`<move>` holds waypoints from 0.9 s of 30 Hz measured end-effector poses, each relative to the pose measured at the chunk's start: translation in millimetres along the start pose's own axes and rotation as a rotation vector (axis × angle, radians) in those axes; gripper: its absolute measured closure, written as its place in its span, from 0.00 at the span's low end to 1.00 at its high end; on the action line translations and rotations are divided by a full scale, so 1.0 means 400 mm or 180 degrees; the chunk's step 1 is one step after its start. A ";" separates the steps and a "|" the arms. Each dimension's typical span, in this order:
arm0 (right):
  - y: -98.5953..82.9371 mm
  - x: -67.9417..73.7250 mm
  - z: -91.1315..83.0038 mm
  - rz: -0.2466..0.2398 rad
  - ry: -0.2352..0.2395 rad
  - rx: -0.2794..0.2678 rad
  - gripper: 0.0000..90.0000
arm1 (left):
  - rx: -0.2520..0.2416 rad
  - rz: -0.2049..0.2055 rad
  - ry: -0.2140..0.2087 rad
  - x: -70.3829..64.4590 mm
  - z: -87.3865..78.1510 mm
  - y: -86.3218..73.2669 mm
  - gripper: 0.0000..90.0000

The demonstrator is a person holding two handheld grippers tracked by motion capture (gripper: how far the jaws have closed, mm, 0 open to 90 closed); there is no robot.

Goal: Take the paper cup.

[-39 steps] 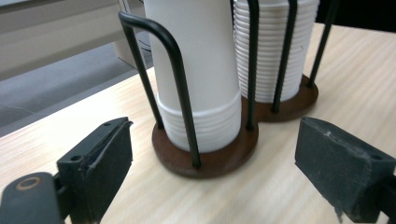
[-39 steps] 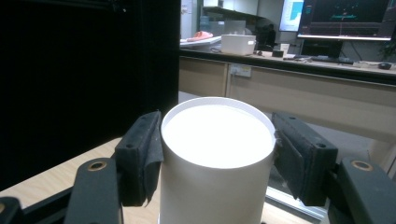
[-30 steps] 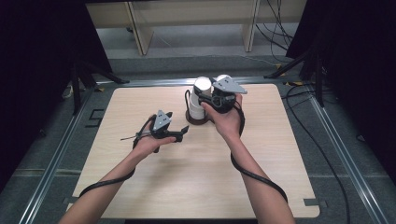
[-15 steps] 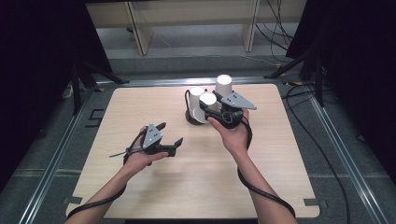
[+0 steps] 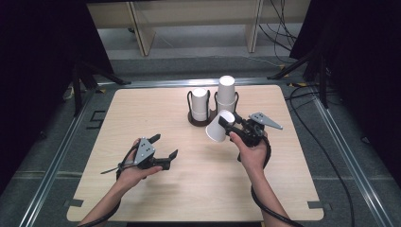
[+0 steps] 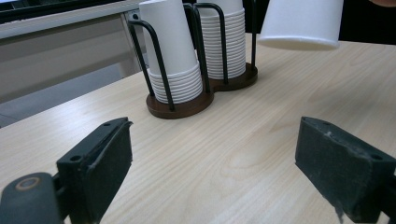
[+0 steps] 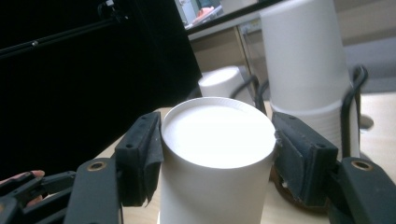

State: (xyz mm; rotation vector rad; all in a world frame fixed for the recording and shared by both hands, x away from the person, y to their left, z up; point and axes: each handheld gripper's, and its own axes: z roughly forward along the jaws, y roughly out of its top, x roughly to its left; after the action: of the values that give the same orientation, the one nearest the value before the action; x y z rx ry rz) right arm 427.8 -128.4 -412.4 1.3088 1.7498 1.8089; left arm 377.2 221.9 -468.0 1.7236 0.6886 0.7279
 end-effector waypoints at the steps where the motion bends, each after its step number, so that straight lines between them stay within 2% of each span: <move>1: 0.000 0.000 0.000 0.0000 0.0000 0.0000 0.41 | 0.0000 0.0000 0.0000 0.000 0.000 0.000 0.12; 2: -0.009 -0.012 -0.008 0.0099 -0.0001 0.0004 0.41 | 0.0012 -0.0016 -0.0004 -0.005 -0.008 -0.003 0.12; 5: -0.018 -0.026 -0.021 0.0202 0.0002 0.0003 0.41 | 0.0019 -0.0045 -0.0009 -0.010 -0.013 -0.009 0.12; 6: -0.021 -0.029 -0.024 0.0313 0.0042 0.0001 0.41 | 0.0034 -0.0047 -0.0014 -0.013 -0.015 -0.013 0.12; 7: -0.021 -0.029 -0.024 0.0313 0.0042 0.0001 0.41 | 0.0034 -0.0047 -0.0014 -0.013 -0.015 -0.013 0.12; 8: -0.027 -0.039 -0.032 0.0413 0.0079 0.0004 0.41 | 0.0051 -0.0042 -0.0014 -0.015 -0.018 -0.017 0.12; 10: -0.030 -0.045 -0.034 0.0391 0.0079 0.0010 0.41 | 0.0053 -0.0063 -0.0015 -0.015 -0.019 -0.018 0.12; 12: -0.043 -0.060 -0.043 0.0538 0.0081 0.0047 0.41 | 0.0040 -0.0091 -0.0019 -0.016 -0.020 -0.019 0.12; 15: -0.052 -0.074 -0.048 0.0605 0.0091 0.0063 0.41 | 0.0034 -0.0102 -0.0023 -0.018 -0.021 -0.020 0.12; 16: -0.058 -0.083 -0.056 0.0704 0.0084 0.0062 0.41 | -0.0036 -0.0117 -0.0042 -0.019 -0.017 -0.023 0.12; 17: -0.062 -0.090 -0.060 0.0697 0.0068 0.0045 0.41 | 0.0042 -0.0112 -0.0016 -0.020 -0.022 -0.023 0.12; 18: -0.065 -0.095 -0.066 0.0740 0.0056 0.0062 0.41 | 0.0047 -0.0117 -0.0015 -0.021 -0.023 -0.024 0.12; 21: -0.072 -0.108 -0.074 0.0785 0.0061 0.0041 0.41 | -0.0008 -0.0131 -0.0039 -0.021 -0.018 -0.029 0.12; 22: -0.074 -0.115 -0.080 0.0865 0.0054 0.0040 0.41 | -0.0005 -0.0134 -0.0031 -0.021 -0.018 -0.030 0.12; 24: -0.075 -0.121 -0.083 0.0854 0.0076 0.0024 0.41 | -0.0010 -0.0131 -0.0038 -0.023 -0.020 -0.030 0.12; 25: -0.074 -0.122 -0.084 0.0888 0.0059 0.0010 0.41 | 0.0060 -0.0133 -0.0013 -0.026 -0.026 -0.028 0.12; 27: -0.074 -0.122 -0.085 0.0908 0.0081 0.0011 0.41 | -0.0004 -0.0136 -0.0021 -0.027 -0.023 -0.029 0.12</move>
State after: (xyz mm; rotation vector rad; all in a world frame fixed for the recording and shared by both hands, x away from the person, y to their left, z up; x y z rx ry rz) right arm 417.2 -180.0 -452.8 1.6127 1.6472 1.9773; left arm 362.5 222.1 -478.6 1.7044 0.7184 0.6925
